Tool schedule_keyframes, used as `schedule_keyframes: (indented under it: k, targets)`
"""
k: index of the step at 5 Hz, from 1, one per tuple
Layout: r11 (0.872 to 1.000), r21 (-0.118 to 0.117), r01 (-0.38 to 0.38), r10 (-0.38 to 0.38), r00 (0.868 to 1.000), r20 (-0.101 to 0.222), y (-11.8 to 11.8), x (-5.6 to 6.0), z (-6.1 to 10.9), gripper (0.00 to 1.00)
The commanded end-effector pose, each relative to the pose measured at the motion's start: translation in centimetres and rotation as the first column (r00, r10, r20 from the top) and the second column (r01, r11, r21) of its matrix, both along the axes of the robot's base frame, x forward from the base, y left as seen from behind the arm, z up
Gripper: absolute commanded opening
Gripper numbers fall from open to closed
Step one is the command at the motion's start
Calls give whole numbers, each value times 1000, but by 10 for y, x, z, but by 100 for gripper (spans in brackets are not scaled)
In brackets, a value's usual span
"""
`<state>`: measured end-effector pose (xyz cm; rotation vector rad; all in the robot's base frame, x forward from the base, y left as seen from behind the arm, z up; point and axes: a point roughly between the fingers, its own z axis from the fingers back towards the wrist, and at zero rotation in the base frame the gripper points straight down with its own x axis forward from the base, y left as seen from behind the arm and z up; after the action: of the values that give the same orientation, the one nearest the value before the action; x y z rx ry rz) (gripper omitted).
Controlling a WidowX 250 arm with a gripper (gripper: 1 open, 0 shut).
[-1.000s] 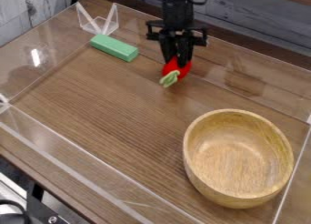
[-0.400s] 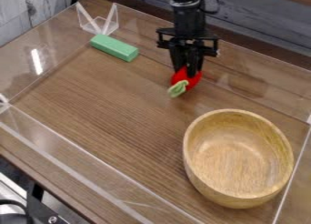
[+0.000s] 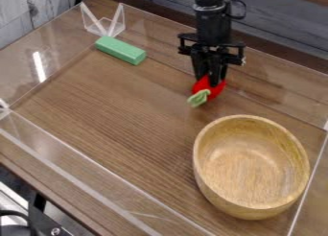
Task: Move the red object to the right side of the table
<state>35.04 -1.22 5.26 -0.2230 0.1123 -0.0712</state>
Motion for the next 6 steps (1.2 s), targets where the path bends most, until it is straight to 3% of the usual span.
schedule_keyframes:
  k: [1, 4, 6]
  targets:
    - [999, -1, 33, -33, 993, 113, -7, 9, 35, 0]
    - [997, -17, 69, -66, 988, 139, -17, 16, 37, 0]
    - [997, -10, 77, -75, 988, 135, -20, 22, 23, 0]
